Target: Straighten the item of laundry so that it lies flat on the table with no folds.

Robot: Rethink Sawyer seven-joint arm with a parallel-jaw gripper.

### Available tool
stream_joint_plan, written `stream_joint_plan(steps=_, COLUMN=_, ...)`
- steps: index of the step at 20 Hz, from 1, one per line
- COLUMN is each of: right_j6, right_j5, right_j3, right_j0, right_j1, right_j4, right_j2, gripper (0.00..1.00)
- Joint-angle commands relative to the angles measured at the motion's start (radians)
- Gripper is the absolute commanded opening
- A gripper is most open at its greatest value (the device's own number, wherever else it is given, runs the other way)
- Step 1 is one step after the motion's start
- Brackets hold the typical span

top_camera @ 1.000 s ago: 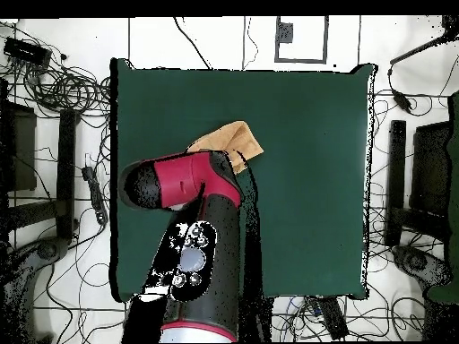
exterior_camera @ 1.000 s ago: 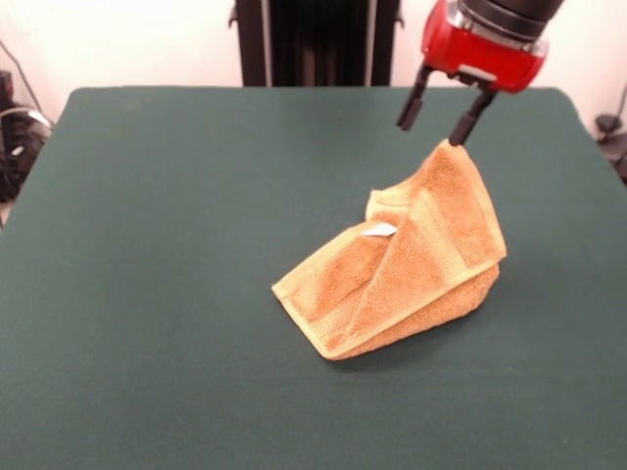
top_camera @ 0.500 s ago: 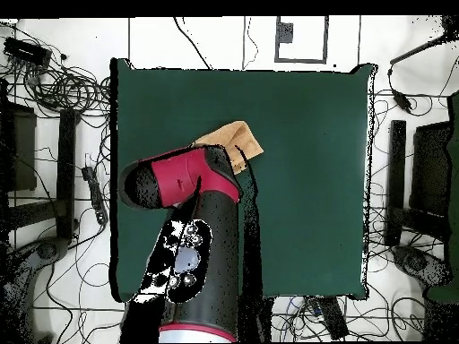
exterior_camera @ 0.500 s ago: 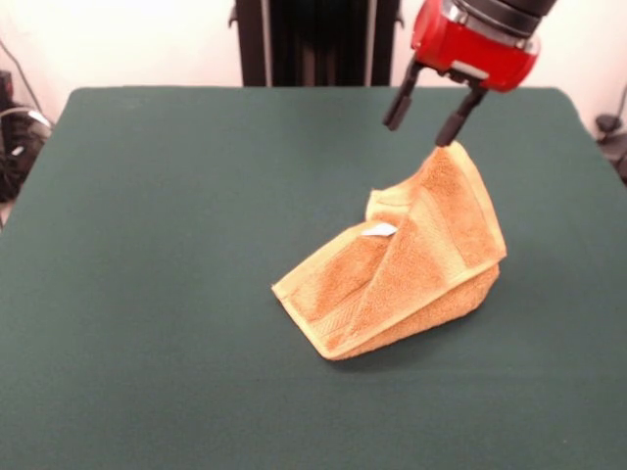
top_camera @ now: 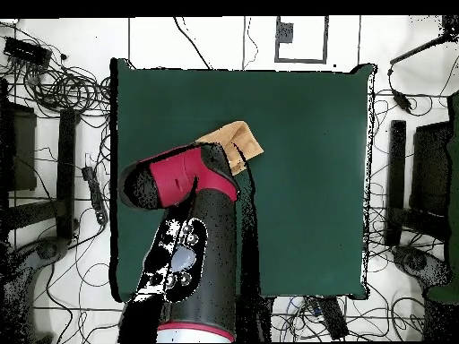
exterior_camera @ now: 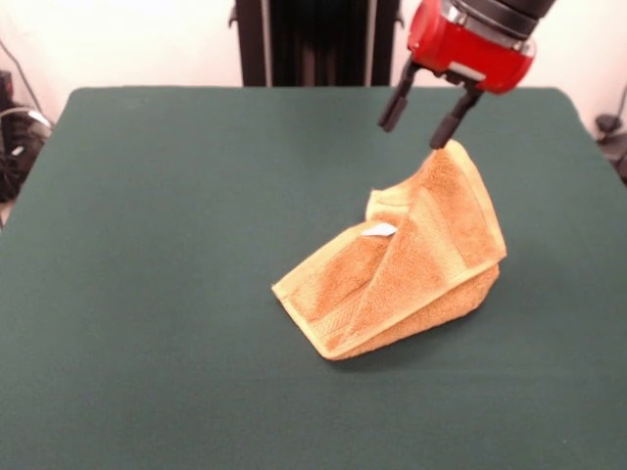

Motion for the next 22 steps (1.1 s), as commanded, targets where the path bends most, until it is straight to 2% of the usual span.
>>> stream_joint_plan(steps=1, right_j6=-0.104, right_j5=0.094, right_j3=0.037, right_j0=0.034, right_j1=0.055, right_j4=-0.06, right_j2=0.1, gripper=1.0)
stream_joint_plan(steps=10, right_j6=-0.003, right_j5=0.028, right_j3=0.091, right_j0=0.041, right_j1=0.071, right_j4=-0.042, right_j2=0.115, gripper=1.0)
stream_joint_plan(steps=22, right_j6=0.03, right_j5=0.085, right_j3=0.021, right_j0=0.08, right_j1=0.099, right_j4=-0.029, right_j2=0.104, gripper=1.0)
